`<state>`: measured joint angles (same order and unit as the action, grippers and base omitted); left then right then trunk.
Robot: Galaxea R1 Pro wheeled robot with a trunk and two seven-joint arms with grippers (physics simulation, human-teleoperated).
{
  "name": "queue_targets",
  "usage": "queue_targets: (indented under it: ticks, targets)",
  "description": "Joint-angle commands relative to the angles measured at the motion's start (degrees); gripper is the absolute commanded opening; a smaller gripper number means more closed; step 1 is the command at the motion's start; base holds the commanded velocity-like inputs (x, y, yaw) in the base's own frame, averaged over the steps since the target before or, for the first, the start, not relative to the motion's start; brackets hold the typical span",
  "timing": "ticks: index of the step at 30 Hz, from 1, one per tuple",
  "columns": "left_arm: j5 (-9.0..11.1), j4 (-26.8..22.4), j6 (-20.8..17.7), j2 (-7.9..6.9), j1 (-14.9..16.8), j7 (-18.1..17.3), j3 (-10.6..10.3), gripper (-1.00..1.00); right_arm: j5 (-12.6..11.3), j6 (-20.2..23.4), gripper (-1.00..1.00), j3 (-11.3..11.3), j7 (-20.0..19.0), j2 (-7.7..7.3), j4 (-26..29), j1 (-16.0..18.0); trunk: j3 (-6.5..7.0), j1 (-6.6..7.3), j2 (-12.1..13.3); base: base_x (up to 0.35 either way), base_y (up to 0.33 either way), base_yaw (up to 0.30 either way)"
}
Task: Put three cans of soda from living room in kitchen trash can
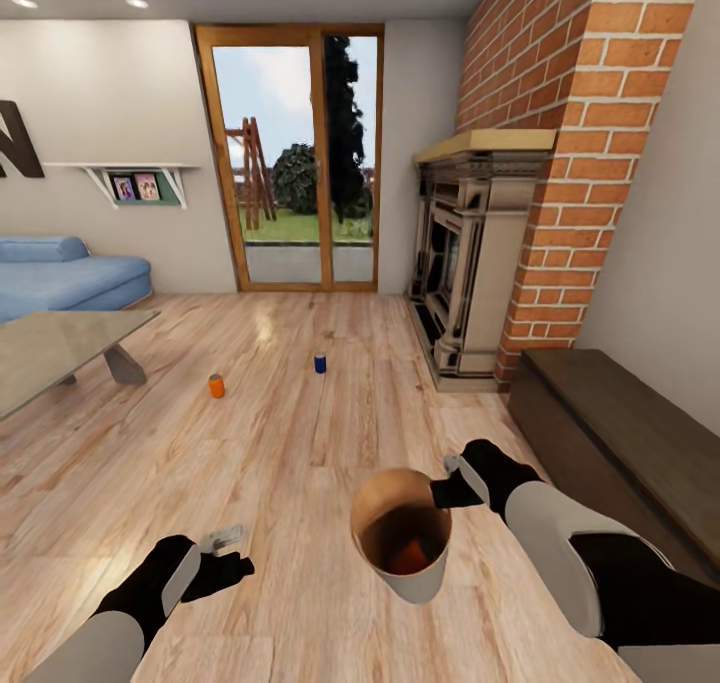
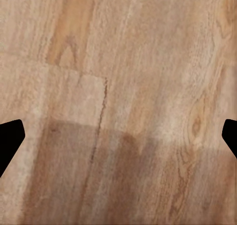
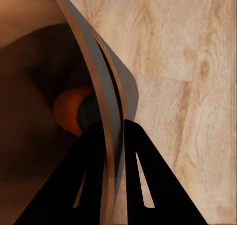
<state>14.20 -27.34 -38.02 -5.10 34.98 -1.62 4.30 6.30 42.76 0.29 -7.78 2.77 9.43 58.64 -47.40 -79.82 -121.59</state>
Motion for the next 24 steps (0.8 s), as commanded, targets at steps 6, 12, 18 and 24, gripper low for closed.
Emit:
queue_targets:
  ticks: [6,12,18,24]
  targets:
    - [0.3,-0.6,0.0,0.00,0.0,-0.4,0.3,1.00,-0.9,0.0,-1.00,-0.6,-0.1,-0.09,0.1,-0.9,0.01,0.01,0.0,0.000,0.000,0.000]
    - [0.4,-0.8,0.0,-0.02,-0.1,-0.4,0.3,1.00,-0.8,0.0,-1.00,-0.5,-0.2,-0.08,0.1,-1.1,0.01,0.01,0.0,0.000,0.000,0.000]
    - [0.4,-0.6,0.1,-0.07,-0.1,-0.5,0.3,1.00,-0.8,0.0,-1.00,-0.6,-0.2,-0.16,0.1,-1.2,0.01,0.01,0.0,0.000,0.000,0.000]
    - [0.3,-0.5,0.3,-0.05,-0.1,-0.2,0.1,1.00,-0.8,0.0,-1.00,-0.5,-0.1,-0.26,0.0,-1.3,0.01,0.01,0.0,0.000,0.000,0.000]
